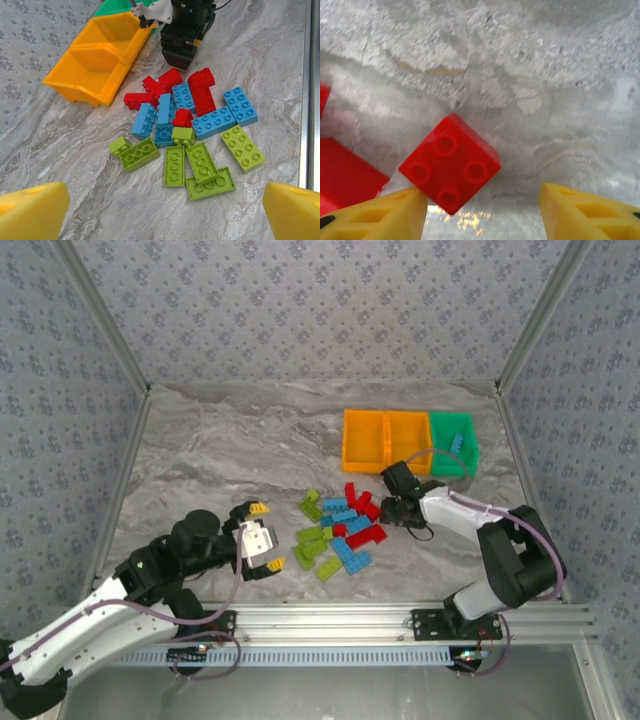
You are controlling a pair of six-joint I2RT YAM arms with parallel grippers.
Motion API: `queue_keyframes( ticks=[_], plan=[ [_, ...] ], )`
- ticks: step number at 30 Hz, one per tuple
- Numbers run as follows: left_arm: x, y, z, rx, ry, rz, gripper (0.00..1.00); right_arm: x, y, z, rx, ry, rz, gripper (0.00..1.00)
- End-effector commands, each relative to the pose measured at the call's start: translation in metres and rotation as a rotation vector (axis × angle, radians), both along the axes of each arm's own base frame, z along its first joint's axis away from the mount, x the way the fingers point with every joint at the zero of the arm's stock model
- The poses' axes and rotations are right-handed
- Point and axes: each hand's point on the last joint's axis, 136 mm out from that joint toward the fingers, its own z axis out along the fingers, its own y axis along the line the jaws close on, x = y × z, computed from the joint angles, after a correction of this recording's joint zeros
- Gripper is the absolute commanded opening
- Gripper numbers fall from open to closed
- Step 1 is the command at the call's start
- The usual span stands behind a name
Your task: Sort the legos into containers by color
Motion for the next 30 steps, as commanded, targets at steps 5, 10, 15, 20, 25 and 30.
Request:
queue_keyframes(
  ticks=[5,10,15,20,25,30],
  plan=[
    [-0.001,0.001,0.004,-0.005,-0.017,-0.012,0.99,0.011,0.017,-0.008,0.041,0.028,0.08,0.63],
    [-0.001,-0.001,0.002,-0.003,-0.012,-0.017,0.99,0.02,0.014,-0.009,-0.003,0.017,0.139,0.6],
    [-0.001,0.0,0.002,0.0,-0.01,-0.017,0.99,0.027,0.006,-0.014,-0.084,0.047,0.183,0.48],
    [-0.001,0.001,0.002,0.002,-0.015,-0.015,0.99,0.022,0.017,-0.01,-0.041,0.037,0.202,0.37],
    [-0.002,-0.001,0.001,0.002,-0.01,-0.02,0.99,0.015,0.017,0.023,-0.046,-0.045,0.181,0.33],
    [-0.001,-0.001,0.002,0.002,-0.016,-0.021,0.99,0.015,0.003,0.087,-0.03,-0.22,0.102,0.31]
  ],
)
